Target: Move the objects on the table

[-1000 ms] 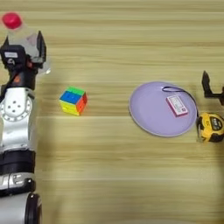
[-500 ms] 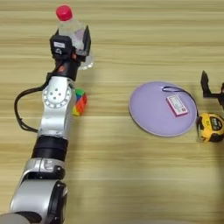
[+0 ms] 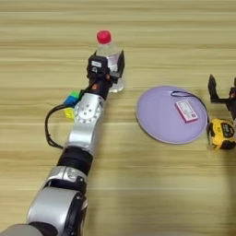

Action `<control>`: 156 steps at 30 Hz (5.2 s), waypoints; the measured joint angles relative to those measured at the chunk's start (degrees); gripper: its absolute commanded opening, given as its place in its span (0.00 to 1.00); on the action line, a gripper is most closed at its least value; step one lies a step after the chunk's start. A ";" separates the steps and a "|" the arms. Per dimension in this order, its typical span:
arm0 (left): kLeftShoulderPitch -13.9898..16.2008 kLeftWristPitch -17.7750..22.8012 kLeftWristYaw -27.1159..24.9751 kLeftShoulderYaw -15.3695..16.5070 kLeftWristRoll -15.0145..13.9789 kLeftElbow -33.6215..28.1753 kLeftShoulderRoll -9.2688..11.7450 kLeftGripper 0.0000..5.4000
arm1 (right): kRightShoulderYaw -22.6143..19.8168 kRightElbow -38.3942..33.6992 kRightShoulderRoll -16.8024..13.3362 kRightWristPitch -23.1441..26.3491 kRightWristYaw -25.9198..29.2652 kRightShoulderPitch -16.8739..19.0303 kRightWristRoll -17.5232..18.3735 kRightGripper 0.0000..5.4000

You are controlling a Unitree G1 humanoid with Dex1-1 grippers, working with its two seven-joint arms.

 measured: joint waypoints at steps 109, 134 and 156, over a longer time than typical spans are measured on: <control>25.25 3.94 -7.60 -5.33 1.81 -23.02 3.48 0.99 | -0.70 0.30 0.02 -0.56 0.11 0.00 0.06 1.00; 32.07 5.31 -9.10 -0.11 -0.39 -27.95 9.27 0.99 | -0.82 1.12 -0.04 -0.59 0.21 -0.09 0.08 1.00; 24.48 0.60 -7.14 4.73 -0.38 -9.91 10.68 0.99 | -0.79 2.38 -0.04 -0.78 0.33 -0.88 0.12 1.00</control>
